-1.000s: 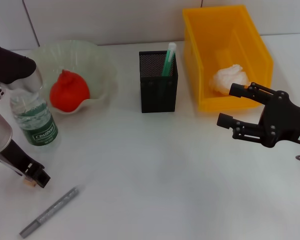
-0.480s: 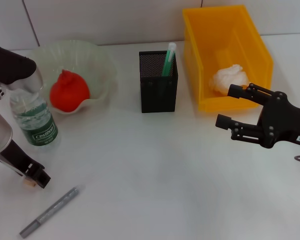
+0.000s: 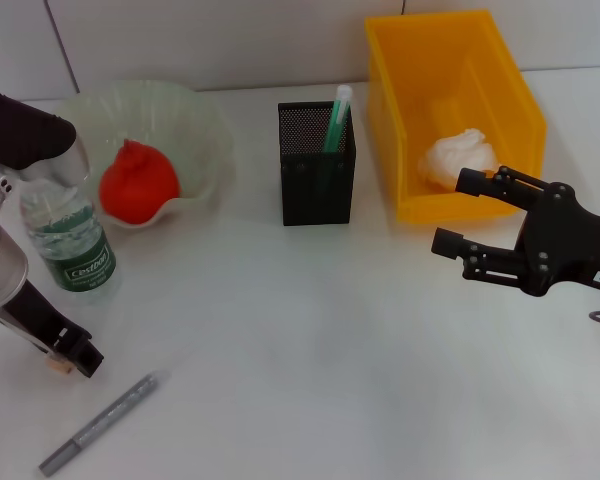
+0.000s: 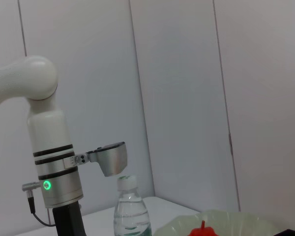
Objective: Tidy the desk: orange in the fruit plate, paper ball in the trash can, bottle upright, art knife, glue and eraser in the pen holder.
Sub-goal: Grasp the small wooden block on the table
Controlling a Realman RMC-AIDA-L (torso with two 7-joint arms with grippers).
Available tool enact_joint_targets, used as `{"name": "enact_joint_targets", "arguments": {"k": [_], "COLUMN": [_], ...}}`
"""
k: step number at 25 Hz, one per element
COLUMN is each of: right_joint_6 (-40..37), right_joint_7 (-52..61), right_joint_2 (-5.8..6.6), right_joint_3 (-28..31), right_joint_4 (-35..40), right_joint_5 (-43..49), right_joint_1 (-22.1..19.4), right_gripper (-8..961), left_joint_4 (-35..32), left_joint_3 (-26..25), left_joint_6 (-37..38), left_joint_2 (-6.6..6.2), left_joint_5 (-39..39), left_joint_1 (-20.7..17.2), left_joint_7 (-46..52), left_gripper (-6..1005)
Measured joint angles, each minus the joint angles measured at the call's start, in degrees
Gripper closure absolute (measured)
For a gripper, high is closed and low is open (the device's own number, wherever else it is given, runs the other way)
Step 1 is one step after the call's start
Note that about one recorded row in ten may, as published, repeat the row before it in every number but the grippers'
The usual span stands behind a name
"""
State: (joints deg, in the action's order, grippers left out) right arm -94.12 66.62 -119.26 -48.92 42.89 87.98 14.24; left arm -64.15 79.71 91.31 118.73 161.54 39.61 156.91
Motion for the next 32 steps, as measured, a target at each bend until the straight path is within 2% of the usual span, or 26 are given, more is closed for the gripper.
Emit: {"name": "enact_joint_targets", "arguments": {"k": [32], "right_joint_6": [-0.1], "right_joint_7": [0.0], "right_joint_2": [0.09], "right_joint_3": [0.1], "right_joint_4": [0.0], "right_joint_5": [-0.2], "right_joint_1": [0.1], "right_gripper": [121], "left_joint_4": [0.4], "left_joint_3": [0.3], "left_joint_6": [-0.4], "left_joint_2": [0.01], "left_joint_5": [0.2], "left_joint_1": [0.0], "left_joint_7": [0.2], "left_gripper": [436]}}
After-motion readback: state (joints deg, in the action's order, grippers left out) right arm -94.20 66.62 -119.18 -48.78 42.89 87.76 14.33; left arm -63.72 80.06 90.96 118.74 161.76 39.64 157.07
